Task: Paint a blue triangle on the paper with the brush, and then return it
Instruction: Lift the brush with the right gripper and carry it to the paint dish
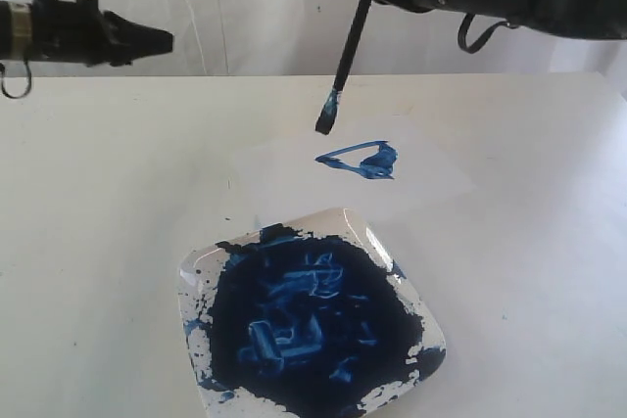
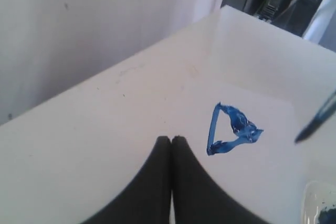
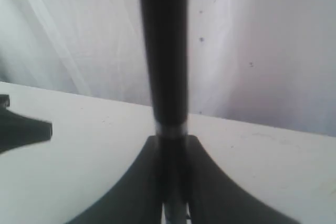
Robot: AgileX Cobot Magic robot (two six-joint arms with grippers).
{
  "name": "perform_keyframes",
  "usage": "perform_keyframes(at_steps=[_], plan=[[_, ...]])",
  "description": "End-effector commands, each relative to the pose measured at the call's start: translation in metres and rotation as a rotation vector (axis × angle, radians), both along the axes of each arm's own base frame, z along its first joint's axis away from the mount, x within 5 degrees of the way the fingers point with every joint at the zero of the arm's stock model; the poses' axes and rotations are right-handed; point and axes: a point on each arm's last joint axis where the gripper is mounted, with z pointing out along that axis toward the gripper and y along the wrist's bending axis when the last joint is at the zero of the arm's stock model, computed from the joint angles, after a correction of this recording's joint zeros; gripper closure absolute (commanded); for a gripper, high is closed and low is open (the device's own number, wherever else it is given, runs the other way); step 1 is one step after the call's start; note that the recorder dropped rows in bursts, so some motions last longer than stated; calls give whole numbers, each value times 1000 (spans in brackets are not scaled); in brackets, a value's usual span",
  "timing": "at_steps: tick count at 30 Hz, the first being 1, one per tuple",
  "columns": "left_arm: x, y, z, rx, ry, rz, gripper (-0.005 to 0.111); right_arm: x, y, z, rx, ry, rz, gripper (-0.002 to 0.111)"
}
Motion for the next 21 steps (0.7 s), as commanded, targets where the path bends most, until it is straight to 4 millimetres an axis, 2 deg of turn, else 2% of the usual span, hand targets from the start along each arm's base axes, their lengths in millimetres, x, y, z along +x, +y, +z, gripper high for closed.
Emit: perform_keyframes(at_steps=[1, 5, 11, 16, 21], plan=[[-33, 29, 41, -33, -28, 56, 107, -24, -3, -2, 68, 52, 94, 108], [-77, 38, 50, 2, -68, 75, 107, -45, -8, -3, 99, 75, 168, 108], [-138, 29, 62, -9, -62, 89, 107, -67, -11, -10, 189, 177, 246, 108], [-184, 21, 58, -11, -58, 79, 107, -79, -7, -18, 210, 218, 361, 108], [-218, 16, 49, -10, -57, 78, 107, -83, -7, -26, 183, 214, 387, 108]])
